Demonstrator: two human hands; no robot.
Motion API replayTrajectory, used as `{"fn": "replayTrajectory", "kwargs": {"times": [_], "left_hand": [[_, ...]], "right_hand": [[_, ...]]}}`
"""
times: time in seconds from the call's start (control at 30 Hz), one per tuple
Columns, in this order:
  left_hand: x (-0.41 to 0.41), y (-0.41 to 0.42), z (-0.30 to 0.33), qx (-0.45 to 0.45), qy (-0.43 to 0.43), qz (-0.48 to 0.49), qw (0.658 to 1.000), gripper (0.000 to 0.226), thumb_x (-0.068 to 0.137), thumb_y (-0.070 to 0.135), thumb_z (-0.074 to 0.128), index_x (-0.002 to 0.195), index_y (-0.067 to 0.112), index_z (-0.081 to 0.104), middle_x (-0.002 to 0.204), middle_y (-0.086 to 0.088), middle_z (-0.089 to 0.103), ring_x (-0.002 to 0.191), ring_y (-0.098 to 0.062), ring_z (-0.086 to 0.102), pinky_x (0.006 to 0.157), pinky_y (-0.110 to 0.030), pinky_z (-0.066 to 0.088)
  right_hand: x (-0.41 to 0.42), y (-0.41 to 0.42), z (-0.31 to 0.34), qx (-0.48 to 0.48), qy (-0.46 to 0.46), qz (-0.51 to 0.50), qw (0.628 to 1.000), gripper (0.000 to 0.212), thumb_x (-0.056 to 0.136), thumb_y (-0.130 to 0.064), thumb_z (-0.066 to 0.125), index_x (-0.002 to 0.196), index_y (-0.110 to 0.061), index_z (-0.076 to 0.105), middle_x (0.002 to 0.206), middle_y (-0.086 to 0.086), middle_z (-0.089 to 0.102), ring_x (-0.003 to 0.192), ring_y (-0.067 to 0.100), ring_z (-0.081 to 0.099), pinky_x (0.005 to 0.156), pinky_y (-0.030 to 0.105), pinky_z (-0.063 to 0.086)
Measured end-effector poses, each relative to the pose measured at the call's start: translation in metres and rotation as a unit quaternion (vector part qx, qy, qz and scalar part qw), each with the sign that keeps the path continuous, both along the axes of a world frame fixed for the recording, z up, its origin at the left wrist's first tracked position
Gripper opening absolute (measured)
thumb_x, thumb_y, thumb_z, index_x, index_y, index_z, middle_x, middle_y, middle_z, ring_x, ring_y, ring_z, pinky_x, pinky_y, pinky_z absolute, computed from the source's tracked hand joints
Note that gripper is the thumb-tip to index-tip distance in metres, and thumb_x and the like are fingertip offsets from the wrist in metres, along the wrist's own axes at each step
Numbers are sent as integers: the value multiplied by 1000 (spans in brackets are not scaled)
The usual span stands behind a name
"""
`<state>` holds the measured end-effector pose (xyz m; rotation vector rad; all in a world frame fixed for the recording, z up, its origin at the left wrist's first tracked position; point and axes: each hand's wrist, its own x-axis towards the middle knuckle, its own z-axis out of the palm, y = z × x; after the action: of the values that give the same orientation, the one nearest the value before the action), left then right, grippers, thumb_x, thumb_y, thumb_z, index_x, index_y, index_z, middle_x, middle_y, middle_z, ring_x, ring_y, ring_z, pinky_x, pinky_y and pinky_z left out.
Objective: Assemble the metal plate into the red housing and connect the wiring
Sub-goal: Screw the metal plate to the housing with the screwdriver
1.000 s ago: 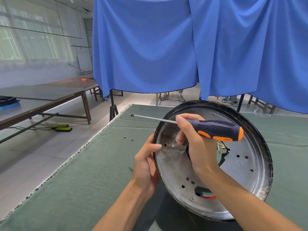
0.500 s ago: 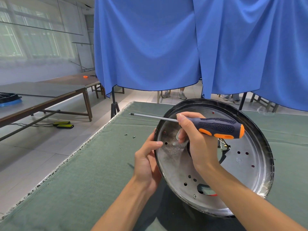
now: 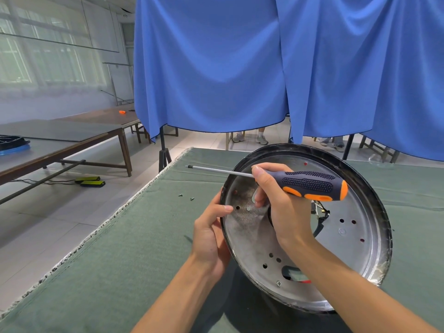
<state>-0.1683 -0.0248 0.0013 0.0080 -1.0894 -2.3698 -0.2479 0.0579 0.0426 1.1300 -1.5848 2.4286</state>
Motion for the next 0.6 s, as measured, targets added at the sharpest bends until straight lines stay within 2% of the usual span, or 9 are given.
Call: {"fn": "replayTrajectory", "kwargs": {"times": [0.1,0.27,0.33,0.4,0.5,0.6], "left_hand": [[-1,-2,-1,-4,-3,2,1000,53,70,16,57,121,4,61,113,-23,66,102,-34,65,87,-41,55],[-3,-4,-3,20,-22,11,999,60,65,13,61,123,-1,57,118,-26,63,111,-41,59,103,-50,43],[-3,-4,-4,19,-32,31,999,51,63,12,62,112,-1,63,102,-21,70,101,-37,64,97,-47,49],[-2,-5,-5,26,-41,37,998,51,61,14,62,110,1,63,95,-17,71,90,-32,67,84,-42,57],[-1,-5,-6,34,-55,48,997,50,54,17,65,102,2,66,86,-15,73,76,-28,70,64,-34,58],[0,-8,-7,41,-48,67,996,24,55,16,63,77,10,71,75,-11,72,66,-25,70,58,-31,56]], "right_hand": [[1,1,2,2,-3,-4,1000,10,83,-20,68,86,-10,68,52,0,58,47,13,54,48,21,48],[5,7,16,-9,26,-19,999,8,84,-17,67,85,-9,67,51,-1,57,46,12,54,48,21,48],[8,12,23,-11,41,-22,999,12,84,-17,67,87,-6,67,52,-1,57,47,12,53,49,18,47],[11,18,31,-18,52,-36,998,11,86,-13,67,87,-2,66,53,-2,57,46,10,52,49,17,45],[15,27,43,-31,58,-77,995,9,86,-7,67,78,-3,64,49,-3,53,40,8,47,45,14,41],[20,35,55,-41,85,-106,990,15,83,-7,67,69,-5,61,45,-10,51,40,6,46,46,13,41]]}}
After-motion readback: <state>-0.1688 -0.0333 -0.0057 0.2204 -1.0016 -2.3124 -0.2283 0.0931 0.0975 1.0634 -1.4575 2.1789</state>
